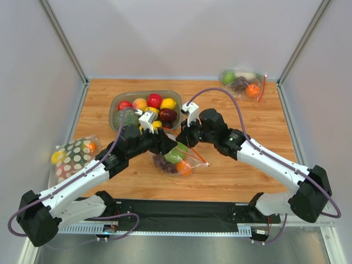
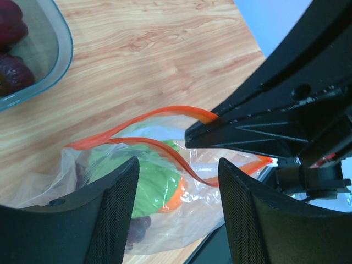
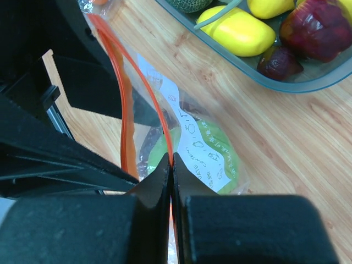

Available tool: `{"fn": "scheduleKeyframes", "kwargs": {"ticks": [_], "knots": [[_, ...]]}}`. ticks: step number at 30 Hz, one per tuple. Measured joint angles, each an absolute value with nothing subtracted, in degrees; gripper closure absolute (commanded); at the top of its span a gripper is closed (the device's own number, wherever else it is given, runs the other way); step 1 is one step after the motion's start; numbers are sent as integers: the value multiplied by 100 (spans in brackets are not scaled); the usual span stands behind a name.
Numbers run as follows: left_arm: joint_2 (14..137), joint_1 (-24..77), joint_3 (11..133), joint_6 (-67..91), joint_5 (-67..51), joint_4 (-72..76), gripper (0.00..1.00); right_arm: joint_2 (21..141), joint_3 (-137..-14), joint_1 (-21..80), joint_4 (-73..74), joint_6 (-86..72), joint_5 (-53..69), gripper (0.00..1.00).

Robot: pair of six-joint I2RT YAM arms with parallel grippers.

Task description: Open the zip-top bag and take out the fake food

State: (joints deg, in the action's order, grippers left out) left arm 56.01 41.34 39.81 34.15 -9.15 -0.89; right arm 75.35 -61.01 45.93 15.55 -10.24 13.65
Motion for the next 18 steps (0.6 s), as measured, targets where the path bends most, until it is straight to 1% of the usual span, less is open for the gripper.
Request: {"fn": "scheduleKeyframes", "kwargs": {"ticks": [5, 7, 8, 9, 10, 11, 12, 15, 18], "knots": [[5669, 4152, 3983, 3474, -797, -93, 32, 7474, -6034, 4650, 1549, -998, 1347, 100], [5693, 4154, 3983, 3476, -751, -113, 38, 7446, -5992, 4668, 1538, -980, 1347, 100], [5708, 4154, 3983, 3476, -729, -130, 44, 7435, -5979, 4670, 1538, -976, 1347, 100], [5725, 4154, 3983, 3483, -714, -152, 64, 7426, -5970, 4672, 1531, -969, 1347, 100], [5743, 4154, 3988, 3507, -694, -178, 73, 7415, -5961, 4674, 1525, -963, 1343, 100], [5758, 4154, 3994, 3479, -687, -202, 79, 7404, -5961, 4676, 1525, -958, 1337, 100], [5769, 4154, 3997, 3461, -683, -222, 89, 7395, -5961, 4676, 1522, -956, 1295, 100], [5776, 4156, 4036, 3380, -644, -301, 100, 7371, -5961, 4683, 1538, -913, 1092, 100], [5774, 4158, 4163, 3271, -600, -462, 100, 7360, -5968, 4683, 1581, -843, 766, 100]]}}
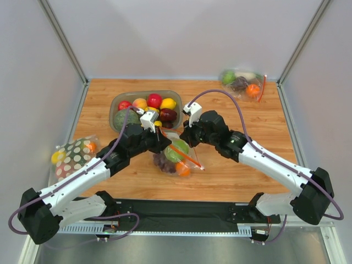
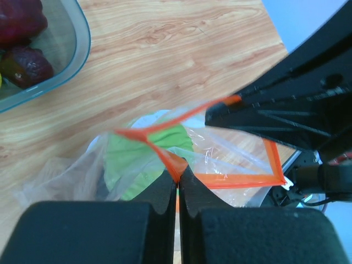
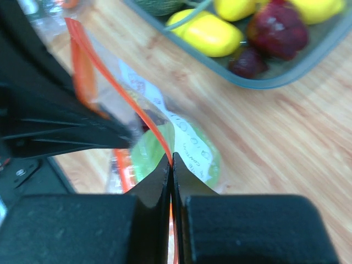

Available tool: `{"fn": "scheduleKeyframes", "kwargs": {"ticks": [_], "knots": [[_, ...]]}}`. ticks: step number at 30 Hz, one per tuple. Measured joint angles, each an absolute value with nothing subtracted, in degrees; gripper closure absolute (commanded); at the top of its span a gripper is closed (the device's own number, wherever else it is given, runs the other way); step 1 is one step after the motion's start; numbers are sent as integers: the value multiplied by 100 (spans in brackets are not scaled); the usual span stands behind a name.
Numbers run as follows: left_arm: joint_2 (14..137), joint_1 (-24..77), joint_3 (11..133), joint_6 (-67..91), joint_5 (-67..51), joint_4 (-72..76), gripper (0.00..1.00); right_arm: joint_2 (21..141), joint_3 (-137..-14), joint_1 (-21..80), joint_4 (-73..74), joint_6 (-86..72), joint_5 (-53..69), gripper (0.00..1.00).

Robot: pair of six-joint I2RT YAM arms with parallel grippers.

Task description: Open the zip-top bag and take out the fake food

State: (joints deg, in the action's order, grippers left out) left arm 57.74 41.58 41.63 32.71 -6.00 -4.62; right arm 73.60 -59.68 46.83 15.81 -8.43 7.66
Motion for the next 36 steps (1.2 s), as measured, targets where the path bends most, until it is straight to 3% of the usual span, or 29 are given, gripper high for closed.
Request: {"fn": "scheduleKeyframes", "kwargs": {"ticks": [10, 31, 36], "knots": [[5769, 4160, 4928, 2659, -626, -1352, 100, 7314, -6136, 4228, 1973, -775, -185, 100], [5662, 4165, 5415, 1957, -1035, -2571, 100, 7255, -6134, 3616, 2633, -1035, -272, 99], [5867, 4165, 5413, 1964, -1238, -2427, 100, 7113, -6189, 3505, 2882, -926, 97, 72]]}}
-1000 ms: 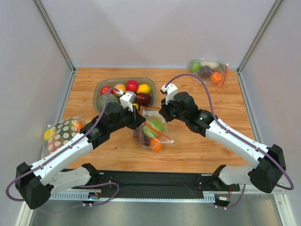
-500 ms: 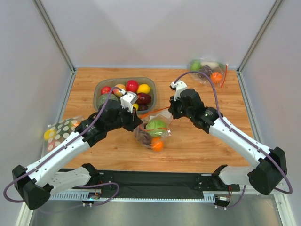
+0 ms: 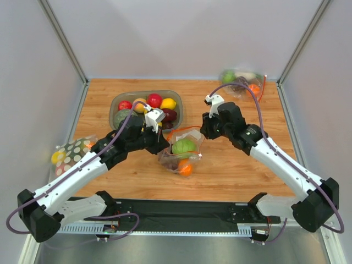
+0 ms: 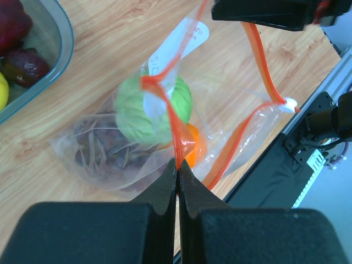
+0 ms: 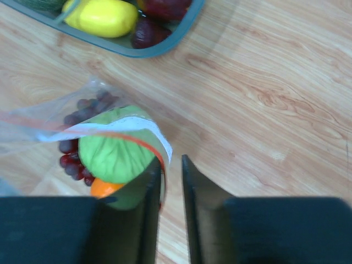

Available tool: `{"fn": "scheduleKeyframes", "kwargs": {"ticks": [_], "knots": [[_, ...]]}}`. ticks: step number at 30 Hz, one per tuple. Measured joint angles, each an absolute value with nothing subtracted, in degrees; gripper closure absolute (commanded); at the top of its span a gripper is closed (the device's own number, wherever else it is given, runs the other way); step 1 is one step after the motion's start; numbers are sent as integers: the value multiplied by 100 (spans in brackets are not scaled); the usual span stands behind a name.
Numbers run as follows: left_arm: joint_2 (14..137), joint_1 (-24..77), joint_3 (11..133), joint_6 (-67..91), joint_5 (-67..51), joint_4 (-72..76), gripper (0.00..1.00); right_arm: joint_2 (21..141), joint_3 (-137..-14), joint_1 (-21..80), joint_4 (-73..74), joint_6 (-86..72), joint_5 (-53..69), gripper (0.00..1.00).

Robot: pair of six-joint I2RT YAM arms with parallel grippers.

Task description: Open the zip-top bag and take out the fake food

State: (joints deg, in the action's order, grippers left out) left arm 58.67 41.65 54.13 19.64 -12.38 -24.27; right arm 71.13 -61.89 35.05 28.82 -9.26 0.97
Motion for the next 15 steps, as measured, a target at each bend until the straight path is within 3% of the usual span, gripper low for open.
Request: {"fn": "scheduleKeyframes", "kwargs": {"ticks": [1, 3, 10, 15], "knots": [[5913, 4165, 5413, 1968, -1282, -2401, 100, 7022, -6202, 3500, 2906, -884, 228, 63], [5979, 4165, 5413, 1970, -1341, -2357, 100, 6770, -6213, 3503, 2919, -832, 425, 53], [6042, 4165, 5415, 1959, -1435, -2285, 100, 5736, -6405, 4001, 2657, -711, 1310, 50], [6042, 4165, 5415, 1957, -1450, -2285, 100, 5968, -6622, 4191, 2408, -836, 2112, 54]]}}
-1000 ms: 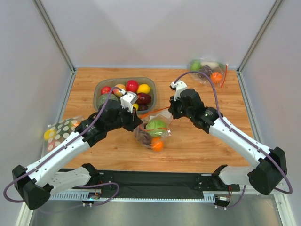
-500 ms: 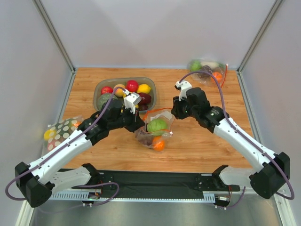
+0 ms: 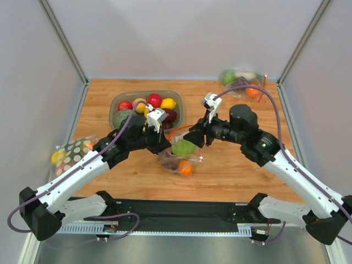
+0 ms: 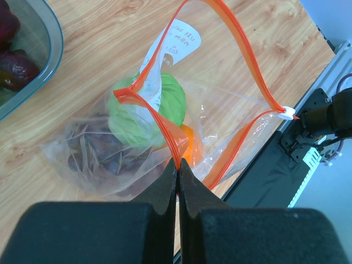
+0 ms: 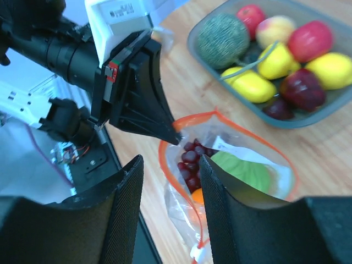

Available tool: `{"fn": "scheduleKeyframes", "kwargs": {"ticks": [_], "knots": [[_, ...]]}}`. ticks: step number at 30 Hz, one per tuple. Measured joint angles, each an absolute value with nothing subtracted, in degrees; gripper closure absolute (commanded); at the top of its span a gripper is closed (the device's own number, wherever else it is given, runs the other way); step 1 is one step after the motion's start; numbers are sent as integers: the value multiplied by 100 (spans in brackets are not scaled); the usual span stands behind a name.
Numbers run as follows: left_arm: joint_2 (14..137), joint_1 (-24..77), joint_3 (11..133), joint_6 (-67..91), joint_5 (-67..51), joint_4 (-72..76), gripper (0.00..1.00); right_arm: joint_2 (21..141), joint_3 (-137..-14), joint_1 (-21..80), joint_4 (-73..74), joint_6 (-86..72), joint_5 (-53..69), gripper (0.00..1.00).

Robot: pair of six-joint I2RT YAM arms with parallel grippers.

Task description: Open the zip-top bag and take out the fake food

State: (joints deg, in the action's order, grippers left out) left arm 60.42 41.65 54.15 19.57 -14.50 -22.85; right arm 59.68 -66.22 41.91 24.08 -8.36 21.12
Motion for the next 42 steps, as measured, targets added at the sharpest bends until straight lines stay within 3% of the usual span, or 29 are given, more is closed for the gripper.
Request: {"fn": "scheduleKeyframes", "kwargs": {"ticks": [13, 16, 20, 30, 42], "knots": [[5913, 4165, 5413, 1953, -1402, -2290, 100, 7662, -6552, 4362, 2615, -878, 2224, 54], [5892, 4165, 5404, 1935, -1378, -2290, 100, 7822, -6556, 4558, 2733, -775, 1914, 31], [5892, 4165, 5389, 1916, -1365, -2290, 100, 8073, -6543, 4772, 2768, -637, 1404, 27], [5894, 4165, 5315, 1905, -1361, -2241, 100, 8176, -6053, 4873, 2285, -600, 176, 27], [5896, 4163, 5212, 1865, -1291, -2161, 100, 8729, -5951, 4873, 2014, -600, 165, 27]]}}
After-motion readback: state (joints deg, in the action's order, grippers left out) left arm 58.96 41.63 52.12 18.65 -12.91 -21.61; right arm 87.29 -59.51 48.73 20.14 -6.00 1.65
